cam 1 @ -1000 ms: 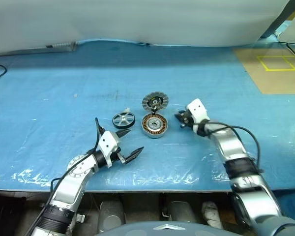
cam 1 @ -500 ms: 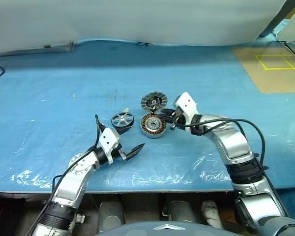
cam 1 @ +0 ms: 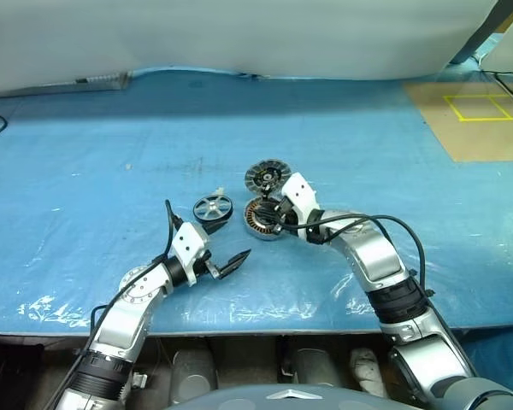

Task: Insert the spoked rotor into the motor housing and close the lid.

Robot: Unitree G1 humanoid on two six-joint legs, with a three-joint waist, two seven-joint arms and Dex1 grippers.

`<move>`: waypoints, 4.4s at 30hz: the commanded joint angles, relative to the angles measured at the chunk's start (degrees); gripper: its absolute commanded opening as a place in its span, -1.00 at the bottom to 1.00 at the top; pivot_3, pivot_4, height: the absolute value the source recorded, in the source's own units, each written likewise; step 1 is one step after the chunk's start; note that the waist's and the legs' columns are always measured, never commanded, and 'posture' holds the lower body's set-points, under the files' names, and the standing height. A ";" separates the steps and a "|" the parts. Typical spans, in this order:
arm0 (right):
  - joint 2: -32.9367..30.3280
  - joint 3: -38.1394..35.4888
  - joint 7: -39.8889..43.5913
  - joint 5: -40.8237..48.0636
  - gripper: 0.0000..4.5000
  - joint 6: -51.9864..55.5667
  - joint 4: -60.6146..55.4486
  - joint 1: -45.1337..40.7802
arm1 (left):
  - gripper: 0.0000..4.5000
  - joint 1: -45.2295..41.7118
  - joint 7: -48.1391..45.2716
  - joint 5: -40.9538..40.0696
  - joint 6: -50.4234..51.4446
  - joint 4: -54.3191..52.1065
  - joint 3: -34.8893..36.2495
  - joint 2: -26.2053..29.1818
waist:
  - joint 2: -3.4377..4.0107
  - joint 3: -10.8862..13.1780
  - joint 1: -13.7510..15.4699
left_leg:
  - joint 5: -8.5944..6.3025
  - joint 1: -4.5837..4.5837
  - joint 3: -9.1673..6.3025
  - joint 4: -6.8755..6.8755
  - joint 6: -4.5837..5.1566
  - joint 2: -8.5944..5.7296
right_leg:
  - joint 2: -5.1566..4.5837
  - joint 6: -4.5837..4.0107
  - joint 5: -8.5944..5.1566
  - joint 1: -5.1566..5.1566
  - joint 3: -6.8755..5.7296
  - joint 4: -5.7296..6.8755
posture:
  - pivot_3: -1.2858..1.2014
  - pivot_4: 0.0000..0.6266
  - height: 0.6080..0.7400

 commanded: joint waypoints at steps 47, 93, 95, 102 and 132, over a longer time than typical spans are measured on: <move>-3.96 0.23 -1.30 1.71 -0.99 4.53 -3.31 -1.45 | 1.00 0.49 0.40 -0.56 -0.40 -1.65 0.30 -0.69 | 0.00 0.00 0.02 | 0.00 0.05 -0.01 0.05 0.00 -0.01 | 0.00 0.00 0.01 0.03 0.01 0.08 | 0.03 -0.52 1.00; -4.74 0.53 0.83 1.73 -0.99 3.98 -1.85 -0.01 | 1.00 0.86 0.41 -0.56 -0.23 -2.04 0.50 -0.28 | -0.01 -0.01 0.03 | 0.00 0.09 -0.01 0.11 0.00 -0.01 | -0.01 0.00 0.01 0.06 0.02 0.18 | 0.03 -0.52 1.00; -4.79 0.60 1.30 2.16 -0.99 4.33 -2.79 -0.01 | 1.00 0.91 0.36 -0.59 -0.20 -2.06 0.52 -0.23 | -0.01 -0.01 0.03 | 0.00 0.10 -0.01 0.12 0.00 -0.01 | -0.01 0.00 0.01 0.06 0.03 0.18 | 0.03 -0.52 1.00; -5.36 2.19 1.10 0.80 -0.99 5.14 -2.54 -0.41 | 1.00 0.82 0.38 -0.59 -0.23 -1.95 0.45 -0.22 | -0.01 -0.01 0.03 | 0.00 0.10 -0.01 0.12 0.00 -0.01 | -0.01 0.00 0.01 0.06 0.03 0.18 | 0.03 -0.52 1.00; -8.24 8.68 0.66 -4.80 -0.99 8.80 1.43 -2.48 | 1.00 0.56 0.50 -0.38 -0.35 -1.42 0.09 -0.82 | -0.05 -0.09 0.02 | 0.00 0.18 -0.01 0.15 0.00 -0.02 | -0.03 0.01 0.00 0.31 0.05 0.24 | 0.03 -0.52 1.00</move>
